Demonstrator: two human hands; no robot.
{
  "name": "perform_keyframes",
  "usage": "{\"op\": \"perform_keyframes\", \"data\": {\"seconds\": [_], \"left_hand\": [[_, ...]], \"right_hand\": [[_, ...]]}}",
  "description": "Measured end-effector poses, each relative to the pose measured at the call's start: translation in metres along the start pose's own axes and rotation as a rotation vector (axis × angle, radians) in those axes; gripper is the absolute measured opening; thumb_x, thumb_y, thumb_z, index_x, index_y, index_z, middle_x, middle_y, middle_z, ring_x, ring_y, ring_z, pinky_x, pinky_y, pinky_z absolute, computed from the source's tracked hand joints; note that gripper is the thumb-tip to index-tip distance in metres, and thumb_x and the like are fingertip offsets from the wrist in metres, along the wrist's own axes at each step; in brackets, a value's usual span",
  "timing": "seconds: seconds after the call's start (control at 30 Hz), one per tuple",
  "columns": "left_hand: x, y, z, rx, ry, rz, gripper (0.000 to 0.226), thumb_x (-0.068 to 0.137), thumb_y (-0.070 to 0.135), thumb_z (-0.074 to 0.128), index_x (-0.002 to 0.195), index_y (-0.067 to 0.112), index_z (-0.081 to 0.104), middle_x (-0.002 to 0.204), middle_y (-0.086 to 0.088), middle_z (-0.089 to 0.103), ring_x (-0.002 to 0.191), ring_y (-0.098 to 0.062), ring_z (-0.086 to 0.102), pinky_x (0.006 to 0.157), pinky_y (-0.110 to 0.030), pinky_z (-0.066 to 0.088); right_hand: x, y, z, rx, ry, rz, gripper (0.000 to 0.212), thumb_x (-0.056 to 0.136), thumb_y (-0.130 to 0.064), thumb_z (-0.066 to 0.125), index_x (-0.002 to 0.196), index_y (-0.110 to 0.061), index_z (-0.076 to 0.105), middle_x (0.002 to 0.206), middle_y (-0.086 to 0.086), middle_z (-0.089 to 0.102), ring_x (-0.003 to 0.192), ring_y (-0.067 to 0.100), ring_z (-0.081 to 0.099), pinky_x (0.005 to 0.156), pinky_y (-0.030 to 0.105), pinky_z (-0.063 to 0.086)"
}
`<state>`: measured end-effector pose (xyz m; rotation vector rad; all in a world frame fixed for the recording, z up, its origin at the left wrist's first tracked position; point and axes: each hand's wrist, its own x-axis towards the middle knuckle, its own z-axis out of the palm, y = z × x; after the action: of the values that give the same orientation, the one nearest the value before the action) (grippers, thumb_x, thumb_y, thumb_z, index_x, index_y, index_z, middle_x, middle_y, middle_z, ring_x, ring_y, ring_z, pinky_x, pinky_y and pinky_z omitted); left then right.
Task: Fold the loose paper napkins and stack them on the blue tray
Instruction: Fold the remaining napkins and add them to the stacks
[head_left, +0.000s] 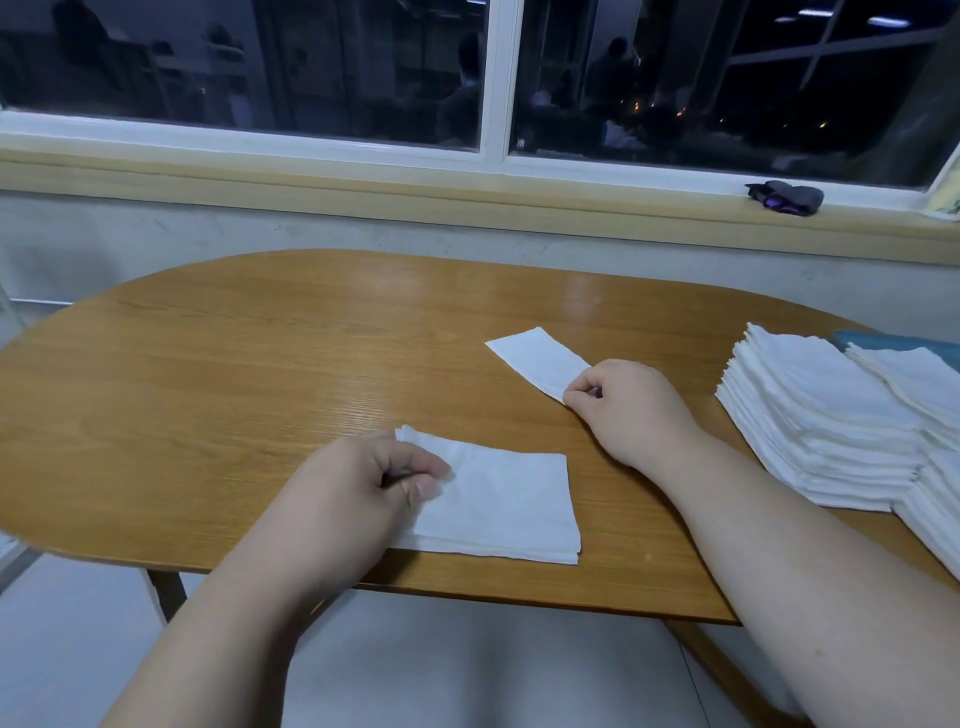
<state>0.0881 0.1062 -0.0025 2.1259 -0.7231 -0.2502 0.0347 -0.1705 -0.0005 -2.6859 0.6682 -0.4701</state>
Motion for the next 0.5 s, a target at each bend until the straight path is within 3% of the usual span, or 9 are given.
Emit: {"op": "perform_keyframes", "data": {"seconds": [0.07,0.13,0.27,0.37,0.5], "left_hand": [[-0.0008,0.0009,-0.0004,0.015,-0.01,-0.009,0.016,0.093,0.028,0.066,0.086,0.04,0.075,0.079,0.011,0.065,0.068,0.005,0.054,0.058,-0.007,0.039],[-0.0003,-0.0002,0.0011,0.098,-0.024,0.017,0.018,0.093,0.028,0.065,0.085,0.042,0.073,0.086,0.011,0.062,0.086,0.006,0.051,0.073,-0.011,0.041],[0.0011,-0.0001,0.0032,0.183,0.007,0.047,0.022,0.092,0.026,0.066,0.081,0.044,0.069,0.095,0.017,0.047,0.109,-0.003,0.038,0.1,-0.035,0.036],[0.0009,0.0019,0.0034,0.196,0.057,0.075,0.021,0.089,0.027,0.068,0.077,0.045,0.068,0.108,0.026,0.036,0.107,-0.005,0.031,0.101,-0.035,0.034],[0.0001,0.003,0.0041,0.195,0.133,0.089,0.011,0.087,0.034,0.069,0.084,0.044,0.069,0.12,0.019,0.033,0.108,-0.005,0.026,0.102,-0.035,0.03]], "right_hand": [[-0.0008,0.0004,-0.0014,0.01,-0.004,-0.003,0.019,0.097,-0.029,0.059,0.087,-0.026,0.075,0.082,-0.022,0.058,0.089,0.008,0.055,0.073,0.028,0.042],[-0.0018,0.0,-0.0023,0.016,0.001,-0.006,0.019,0.097,-0.029,0.059,0.088,-0.026,0.076,0.084,-0.02,0.06,0.088,0.009,0.056,0.074,0.03,0.044],[-0.0024,-0.0007,-0.0018,0.029,0.01,0.001,0.021,0.098,-0.029,0.058,0.086,-0.025,0.075,0.091,-0.014,0.066,0.089,0.013,0.059,0.077,0.033,0.049],[-0.003,-0.0007,-0.0019,0.039,0.021,0.01,0.02,0.099,-0.029,0.057,0.089,-0.025,0.075,0.093,-0.012,0.066,0.091,0.013,0.058,0.077,0.033,0.048],[-0.0046,-0.0009,-0.0032,0.078,0.032,0.039,0.02,0.099,-0.028,0.056,0.089,-0.024,0.073,0.089,-0.014,0.066,0.087,0.013,0.059,0.07,0.031,0.045]]}}
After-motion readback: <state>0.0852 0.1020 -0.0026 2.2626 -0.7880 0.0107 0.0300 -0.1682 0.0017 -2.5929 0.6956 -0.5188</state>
